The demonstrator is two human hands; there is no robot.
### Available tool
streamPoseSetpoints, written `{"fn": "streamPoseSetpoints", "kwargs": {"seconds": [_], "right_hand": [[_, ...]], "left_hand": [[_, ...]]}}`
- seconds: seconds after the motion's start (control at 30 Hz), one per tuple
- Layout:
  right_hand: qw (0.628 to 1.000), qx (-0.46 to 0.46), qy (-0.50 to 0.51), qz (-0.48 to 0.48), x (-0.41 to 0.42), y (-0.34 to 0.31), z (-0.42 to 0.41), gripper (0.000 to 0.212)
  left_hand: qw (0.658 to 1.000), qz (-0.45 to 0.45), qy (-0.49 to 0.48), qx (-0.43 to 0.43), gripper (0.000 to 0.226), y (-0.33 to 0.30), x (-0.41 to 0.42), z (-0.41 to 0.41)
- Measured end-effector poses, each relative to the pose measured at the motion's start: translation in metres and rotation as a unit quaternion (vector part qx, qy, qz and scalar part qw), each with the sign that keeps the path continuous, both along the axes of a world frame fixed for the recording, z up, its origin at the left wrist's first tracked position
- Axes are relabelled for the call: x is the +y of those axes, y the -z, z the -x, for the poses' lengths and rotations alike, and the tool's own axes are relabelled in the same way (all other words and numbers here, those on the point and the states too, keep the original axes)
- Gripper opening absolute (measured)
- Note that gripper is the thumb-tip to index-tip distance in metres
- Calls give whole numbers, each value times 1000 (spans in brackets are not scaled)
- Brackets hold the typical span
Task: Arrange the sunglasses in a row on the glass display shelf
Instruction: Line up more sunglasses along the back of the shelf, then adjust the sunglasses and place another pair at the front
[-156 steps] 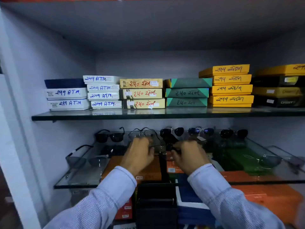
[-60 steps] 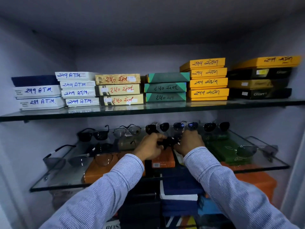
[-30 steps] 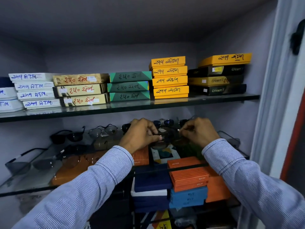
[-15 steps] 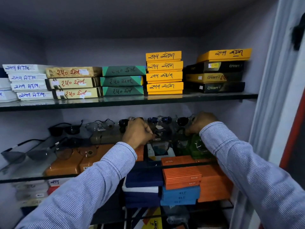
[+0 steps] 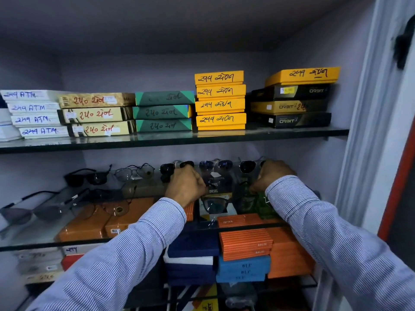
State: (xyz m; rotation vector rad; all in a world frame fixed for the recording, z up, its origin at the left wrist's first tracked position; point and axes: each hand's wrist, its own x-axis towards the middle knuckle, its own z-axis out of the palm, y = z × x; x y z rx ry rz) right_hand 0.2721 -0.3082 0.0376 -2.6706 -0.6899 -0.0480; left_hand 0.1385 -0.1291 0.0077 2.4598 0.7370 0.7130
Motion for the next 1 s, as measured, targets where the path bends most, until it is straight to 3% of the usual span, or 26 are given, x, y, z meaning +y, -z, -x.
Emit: {"fn": "streamPoseSetpoints", "kwargs": {"seconds": [0.13, 0.23, 0.37, 0.47, 0.63, 0.83, 1.0], "right_hand": [[1000, -7, 2, 12, 1, -1, 1, 64], [999, -34, -2, 5, 4, -6, 4, 48], [993, -87, -54, -53, 31, -14, 22, 33], [987, -114, -95, -64, 65, -18, 44, 19], [986, -84, -140, -17, 132, -16, 76, 31], [986, -27, -148, 69, 185, -7, 95, 63], [993, 9, -113, 38, 209, 5, 96, 57]], "left_hand": [[1000, 2, 20, -3, 11, -1, 0, 3], [1000, -3, 10, -19, 19, -8, 8, 11], [998, -39, -27, -51, 5, -27, 40, 33], [995, -77, -40, -54, 18, -32, 60, 45], [994, -74, -44, -63, 25, -25, 83, 55], [994, -73, -36, -78, 24, -31, 102, 72], [992, -87, -26, -85, 23, -39, 105, 87]]}}
